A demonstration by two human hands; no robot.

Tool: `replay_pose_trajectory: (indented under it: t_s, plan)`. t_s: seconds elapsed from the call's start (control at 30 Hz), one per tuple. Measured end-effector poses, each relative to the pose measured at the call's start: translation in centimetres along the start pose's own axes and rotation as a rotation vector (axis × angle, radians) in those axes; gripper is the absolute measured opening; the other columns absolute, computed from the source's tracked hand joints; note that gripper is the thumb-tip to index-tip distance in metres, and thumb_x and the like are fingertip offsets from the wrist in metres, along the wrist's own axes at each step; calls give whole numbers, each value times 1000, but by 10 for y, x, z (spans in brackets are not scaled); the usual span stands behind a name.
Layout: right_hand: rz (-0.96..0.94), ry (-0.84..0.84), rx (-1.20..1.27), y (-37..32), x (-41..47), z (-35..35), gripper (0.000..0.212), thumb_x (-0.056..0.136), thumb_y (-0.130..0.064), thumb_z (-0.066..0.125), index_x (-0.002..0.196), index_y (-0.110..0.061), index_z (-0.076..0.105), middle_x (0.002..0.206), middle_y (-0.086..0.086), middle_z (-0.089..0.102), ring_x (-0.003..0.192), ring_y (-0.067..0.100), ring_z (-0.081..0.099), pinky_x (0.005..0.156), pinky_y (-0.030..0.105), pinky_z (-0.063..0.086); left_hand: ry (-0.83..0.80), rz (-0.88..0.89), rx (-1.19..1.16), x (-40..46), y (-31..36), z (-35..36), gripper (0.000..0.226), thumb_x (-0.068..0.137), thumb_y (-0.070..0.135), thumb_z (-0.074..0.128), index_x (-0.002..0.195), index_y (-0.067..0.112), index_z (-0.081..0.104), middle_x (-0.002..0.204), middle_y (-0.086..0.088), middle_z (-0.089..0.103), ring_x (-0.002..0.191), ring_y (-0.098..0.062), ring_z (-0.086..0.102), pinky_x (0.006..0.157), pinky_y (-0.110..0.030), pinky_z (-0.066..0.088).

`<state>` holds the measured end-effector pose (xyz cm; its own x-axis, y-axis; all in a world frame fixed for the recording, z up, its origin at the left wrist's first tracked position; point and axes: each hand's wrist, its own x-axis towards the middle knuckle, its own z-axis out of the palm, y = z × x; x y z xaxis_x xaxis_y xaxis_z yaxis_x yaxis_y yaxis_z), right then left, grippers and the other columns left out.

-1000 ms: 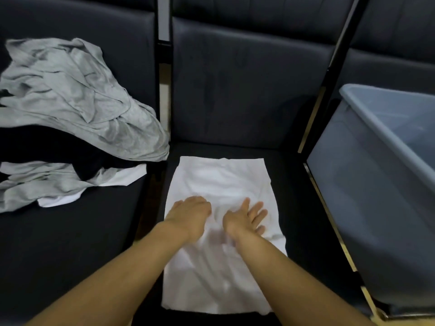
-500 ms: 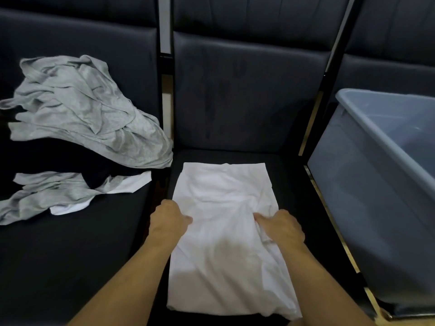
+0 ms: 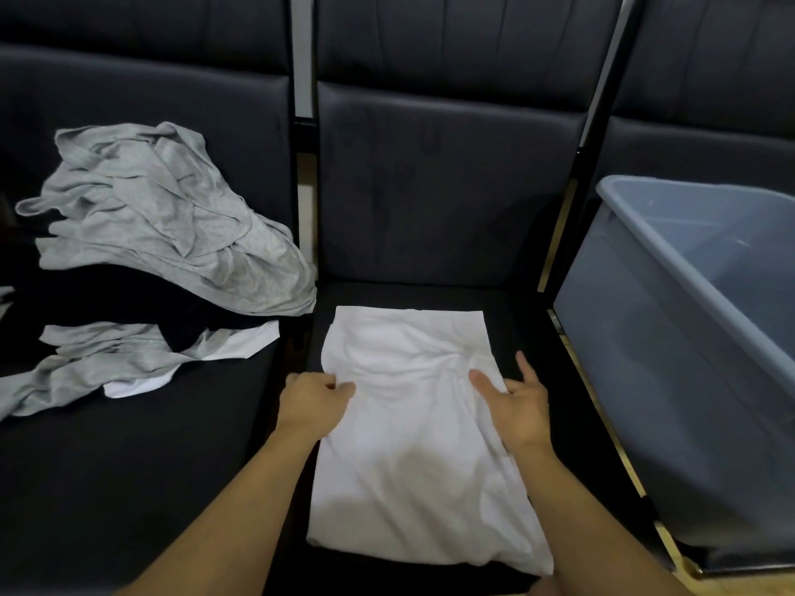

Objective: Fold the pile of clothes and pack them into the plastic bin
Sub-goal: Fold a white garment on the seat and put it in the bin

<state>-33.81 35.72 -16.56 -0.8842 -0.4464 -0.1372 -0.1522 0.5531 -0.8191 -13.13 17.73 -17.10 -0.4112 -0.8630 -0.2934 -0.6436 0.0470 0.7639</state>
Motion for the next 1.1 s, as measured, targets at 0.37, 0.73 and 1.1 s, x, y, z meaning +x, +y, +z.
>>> replay_pose_trajectory:
  t_s: [0.37, 0.73, 1.1]
  plan:
    - [-115, -3, 539, -38, -29, -32, 35, 84, -50, 70, 109, -25, 74, 104, -3, 76, 102, 19, 71, 89, 41, 58, 37, 345, -661, -44, 35, -38, 18, 100, 27, 59, 99, 13, 70, 101, -15, 69, 94, -23, 66, 92, -51, 52]
    - [-110, -215, 426, -40, -27, -34, 38, 91, -30, 75, 127, -29, 63, 114, -12, 72, 102, 7, 70, 85, 28, 57, 9, 244, -330, -40, 36, -31, 53, 106, 36, 43, 156, 35, 26, 90, 30, 49, 73, 23, 53, 68, -7, 37]
    - [125, -81, -153, 11, 0, 1, 63, 90, -29, 74, 145, -23, 43, 137, 8, 55, 119, 26, 57, 96, 37, 49, 29, -21, 223, -14, -5, -16, 44, 102, 33, 49, 141, 16, 40, 128, -15, 55, 110, -33, 58, 86, -40, 46]
